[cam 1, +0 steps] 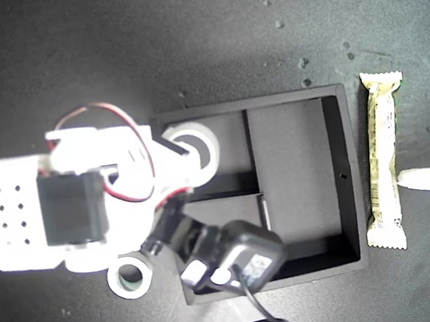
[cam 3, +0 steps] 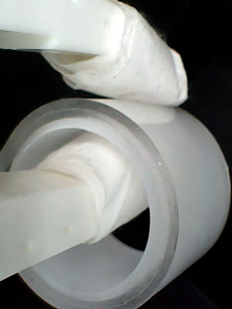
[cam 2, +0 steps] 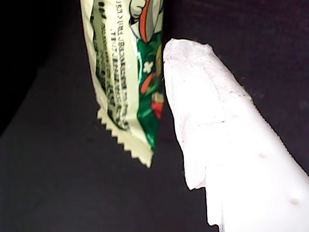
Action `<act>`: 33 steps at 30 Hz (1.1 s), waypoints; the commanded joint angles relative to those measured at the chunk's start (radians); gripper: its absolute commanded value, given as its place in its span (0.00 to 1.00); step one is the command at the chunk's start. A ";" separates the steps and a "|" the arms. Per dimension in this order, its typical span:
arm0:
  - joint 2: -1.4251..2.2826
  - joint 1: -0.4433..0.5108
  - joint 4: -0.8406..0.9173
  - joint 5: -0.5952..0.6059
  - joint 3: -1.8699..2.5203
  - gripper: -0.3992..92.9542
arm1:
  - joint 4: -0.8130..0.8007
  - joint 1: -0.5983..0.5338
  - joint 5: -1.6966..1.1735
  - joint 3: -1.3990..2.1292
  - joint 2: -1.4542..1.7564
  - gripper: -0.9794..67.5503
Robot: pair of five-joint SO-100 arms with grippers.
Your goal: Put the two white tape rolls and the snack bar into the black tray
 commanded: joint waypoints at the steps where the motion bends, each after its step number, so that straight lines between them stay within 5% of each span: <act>1: -0.123 0.012 0.175 -0.002 -0.331 0.01 | -0.061 0.002 -0.018 0.011 -0.040 0.37; 4: -0.387 0.020 0.407 -0.006 -0.831 0.01 | -0.138 0.020 -0.015 0.041 -0.110 0.36; 11: -0.344 0.029 0.402 -0.031 -0.742 0.01 | -0.347 0.067 -0.009 0.178 -0.163 0.36; 16: -0.385 0.031 0.402 -0.038 -0.758 0.01 | -0.420 0.075 -0.003 0.146 -0.311 0.28; 20: -0.430 0.029 0.402 -0.046 -0.769 0.02 | -0.436 0.083 -0.005 0.107 -0.394 0.12; 23: -0.448 0.031 0.402 -0.046 -0.775 0.02 | -0.307 0.078 -0.012 0.043 -0.391 0.02; 33: -0.509 0.031 0.402 -0.052 -0.802 0.03 | 0.204 0.029 -0.187 -0.592 -0.394 0.01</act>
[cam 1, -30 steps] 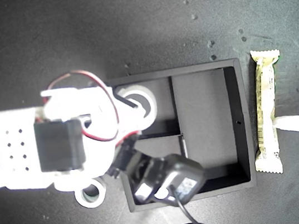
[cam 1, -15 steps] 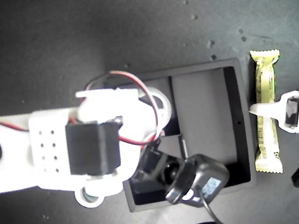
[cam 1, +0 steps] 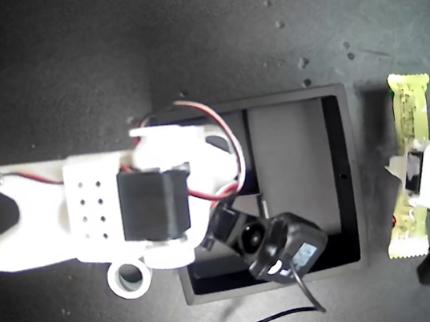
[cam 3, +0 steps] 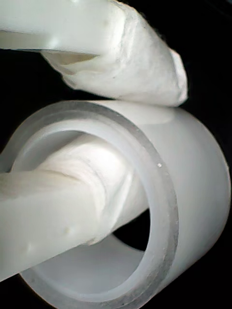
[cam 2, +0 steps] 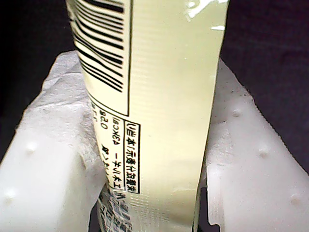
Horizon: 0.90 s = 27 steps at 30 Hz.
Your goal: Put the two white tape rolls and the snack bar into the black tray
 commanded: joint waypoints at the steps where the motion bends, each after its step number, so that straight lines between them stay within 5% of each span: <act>1: -0.011 0.012 0.018 -0.012 -0.077 0.03 | 0.074 -0.011 -0.198 -0.279 0.006 0.01; 13: -0.089 0.018 0.018 -0.025 -0.135 0.05 | -0.422 -0.034 -0.216 -0.284 -0.100 0.02; 20: -0.051 0.025 0.018 -0.057 -0.080 0.12 | -0.410 -0.057 -0.183 -0.285 -0.189 0.05; 27: 0.267 0.005 0.020 -0.003 0.149 0.17 | -0.227 -0.043 -0.189 -0.267 -0.187 0.35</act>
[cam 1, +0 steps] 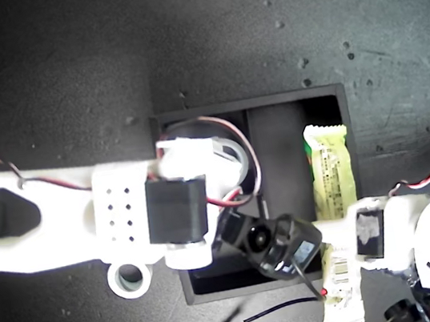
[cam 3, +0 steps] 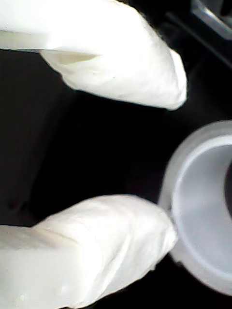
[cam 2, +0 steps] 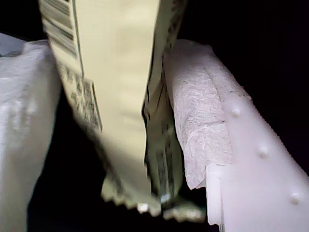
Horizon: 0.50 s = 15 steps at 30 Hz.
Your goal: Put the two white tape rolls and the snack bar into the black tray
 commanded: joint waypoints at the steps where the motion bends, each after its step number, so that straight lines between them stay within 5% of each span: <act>1: 0.291 -0.025 0.020 0.031 0.121 0.17 | 0.095 0.031 -0.195 -0.011 0.018 0.36; 8: 0.739 -0.054 0.018 0.005 0.456 0.18 | 0.333 0.150 -0.279 -0.224 0.026 0.38; 15: 0.845 0.098 0.012 -0.181 0.661 0.16 | 0.675 0.305 -0.175 -0.606 0.075 0.36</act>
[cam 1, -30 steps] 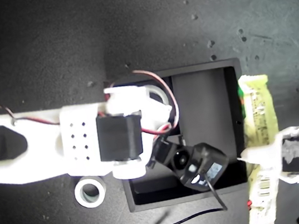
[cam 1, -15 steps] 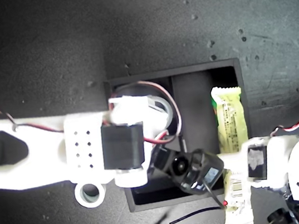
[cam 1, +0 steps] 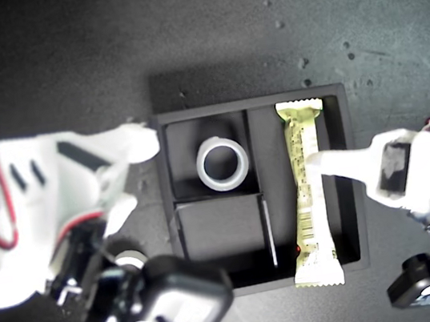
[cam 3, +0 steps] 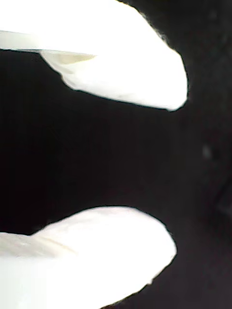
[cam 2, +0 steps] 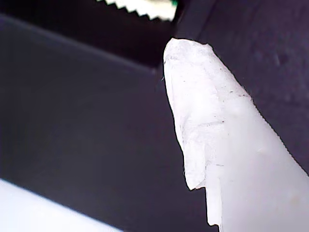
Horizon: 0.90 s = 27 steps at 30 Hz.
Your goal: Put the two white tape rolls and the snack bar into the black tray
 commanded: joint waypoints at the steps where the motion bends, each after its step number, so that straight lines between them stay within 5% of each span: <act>1: 0.044 0.091 0.008 -0.120 0.080 0.17 | 0.100 0.083 -0.124 -0.095 0.137 0.35; 7: 0.078 0.218 -0.044 -0.342 0.273 0.18 | 0.098 0.169 0.239 0.238 0.583 0.22; 15: 0.135 0.373 -0.391 -0.456 0.540 0.15 | -0.069 0.061 0.578 0.830 1.106 0.05; 27: -0.006 0.428 -0.670 -0.514 0.661 0.15 | -0.173 0.003 0.703 1.213 1.374 0.01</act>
